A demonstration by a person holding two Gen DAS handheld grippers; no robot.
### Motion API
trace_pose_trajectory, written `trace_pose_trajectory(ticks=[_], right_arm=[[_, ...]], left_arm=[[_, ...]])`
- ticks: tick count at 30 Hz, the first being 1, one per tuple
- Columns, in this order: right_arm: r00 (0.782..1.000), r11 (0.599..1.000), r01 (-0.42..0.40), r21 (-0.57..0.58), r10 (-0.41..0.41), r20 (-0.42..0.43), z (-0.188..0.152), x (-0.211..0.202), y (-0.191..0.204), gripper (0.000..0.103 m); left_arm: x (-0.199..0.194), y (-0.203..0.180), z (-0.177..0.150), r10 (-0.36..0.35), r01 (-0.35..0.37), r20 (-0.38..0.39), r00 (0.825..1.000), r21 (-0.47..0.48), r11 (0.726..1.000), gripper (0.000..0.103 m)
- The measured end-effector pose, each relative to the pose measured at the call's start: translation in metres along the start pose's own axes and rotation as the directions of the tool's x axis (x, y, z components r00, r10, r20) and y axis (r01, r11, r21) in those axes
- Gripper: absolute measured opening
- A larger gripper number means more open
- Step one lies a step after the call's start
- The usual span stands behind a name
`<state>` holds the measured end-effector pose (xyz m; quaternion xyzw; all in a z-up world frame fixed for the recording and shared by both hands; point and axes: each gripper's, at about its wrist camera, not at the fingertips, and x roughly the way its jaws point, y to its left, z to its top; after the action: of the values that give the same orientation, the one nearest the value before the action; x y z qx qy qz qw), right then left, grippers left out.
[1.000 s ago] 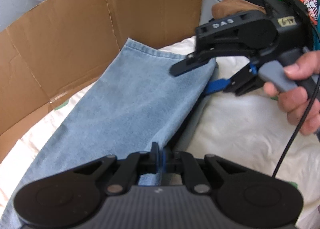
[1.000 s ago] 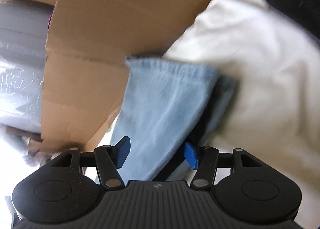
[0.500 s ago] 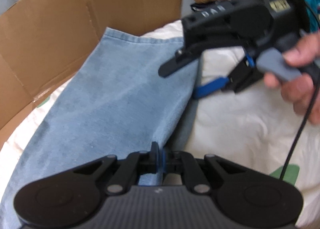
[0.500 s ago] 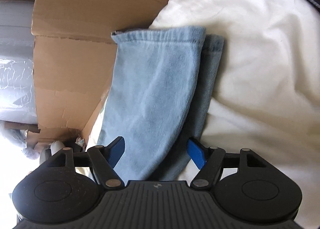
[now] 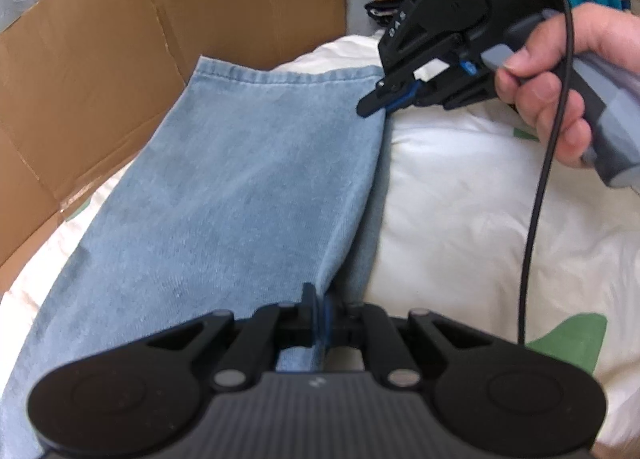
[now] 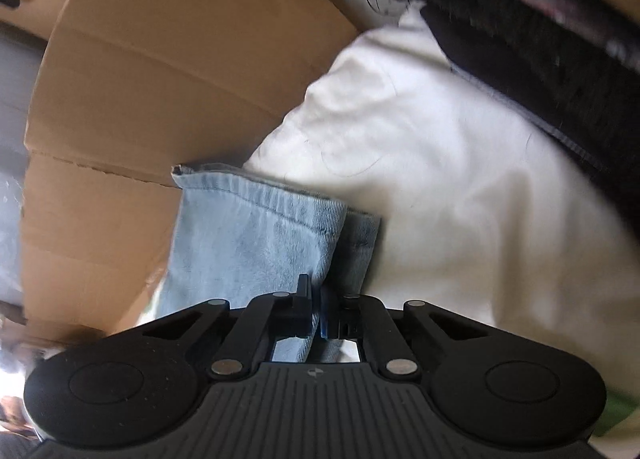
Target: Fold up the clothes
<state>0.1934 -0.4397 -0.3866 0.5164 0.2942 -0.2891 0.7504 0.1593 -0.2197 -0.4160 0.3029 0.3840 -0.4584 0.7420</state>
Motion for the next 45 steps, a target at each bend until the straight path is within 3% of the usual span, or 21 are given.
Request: trace_pose_trajectory(ticks=[3, 5, 7, 9, 11, 12, 13, 21, 31, 33, 35, 37, 40, 45], right_arm=[[1.000, 1.000, 0.018, -0.001, -0.018, -0.005, 0.000, -0.006, -0.005, 0.003], [1.000, 0.999, 0.029, -0.015, -0.029, -0.007, 0.001, -0.010, -0.002, 0.005], [1.000, 0.999, 0.026, -0.024, -0.026, -0.012, 0.001, -0.015, -0.001, 0.005], [1.000, 1.000, 0.000, -0.025, -0.001, -0.024, 0.000, -0.023, -0.001, 0.006], [0.999, 0.999, -0.023, -0.040, 0.021, -0.040, -0.003, -0.030, 0.001, 0.012], [0.998, 0.998, -0.038, -0.053, 0.036, -0.049, -0.005, -0.033, 0.002, 0.021], [0.997, 0.996, -0.055, -0.067, 0.051, -0.058, -0.007, -0.037, 0.004, 0.027], [0.983, 0.953, -0.144, -0.265, 0.108, -0.146, -0.029, -0.054, 0.043, 0.030], [0.963, 0.914, -0.162, -0.372, 0.063, -0.264, -0.071, -0.058, 0.089, 0.032], [0.952, 0.917, -0.163, -0.363, 0.049, -0.302, -0.071, -0.064, 0.097, 0.041], [0.931, 0.912, -0.147, -0.383, -0.003, -0.365, -0.068, -0.068, 0.107, 0.042], [0.926, 0.865, -0.180, -0.468, -0.011, -0.377, -0.070, -0.072, 0.118, 0.048], [0.927, 0.799, -0.212, -0.562, -0.018, -0.375, -0.090, -0.062, 0.121, 0.051], [0.911, 0.764, -0.284, -0.579, 0.027, -0.411, -0.135, -0.039, 0.111, 0.051]], left_arm=[[-0.003, -0.002, -0.001, 0.010, -0.009, -0.015, 1.000, 0.027, 1.000, 0.011], [-0.008, 0.003, -0.005, 0.011, -0.011, -0.033, 0.999, 0.014, 1.000, 0.022], [-0.015, 0.009, -0.011, 0.010, -0.010, -0.047, 0.999, -0.010, 1.000, 0.042], [-0.026, 0.017, -0.021, -0.008, 0.006, -0.043, 0.999, -0.044, 0.999, 0.053], [-0.038, 0.024, -0.033, -0.015, 0.012, -0.044, 0.999, -0.070, 0.998, 0.057], [-0.042, 0.026, -0.039, -0.005, 0.001, -0.055, 0.998, -0.075, 0.997, 0.059], [-0.047, 0.029, -0.045, 0.005, -0.010, -0.067, 0.998, -0.080, 0.997, 0.060], [-0.068, 0.044, -0.085, 0.052, -0.069, -0.120, 0.991, -0.144, 0.987, 0.060], [-0.095, 0.038, -0.100, 0.141, -0.155, -0.071, 0.987, -0.266, 0.952, 0.060], [-0.103, 0.035, -0.102, 0.150, -0.167, -0.076, 0.986, -0.299, 0.940, 0.060], [-0.112, 0.031, -0.105, 0.160, -0.176, -0.075, 0.984, -0.305, 0.936, 0.060], [-0.117, 0.029, -0.109, 0.193, -0.200, -0.052, 0.980, -0.284, 0.938, 0.066], [-0.112, 0.028, -0.120, 0.244, -0.259, -0.090, 0.966, -0.249, 0.933, 0.066], [-0.112, 0.023, -0.138, 0.263, -0.275, -0.086, 0.961, -0.207, 0.939, 0.066]])
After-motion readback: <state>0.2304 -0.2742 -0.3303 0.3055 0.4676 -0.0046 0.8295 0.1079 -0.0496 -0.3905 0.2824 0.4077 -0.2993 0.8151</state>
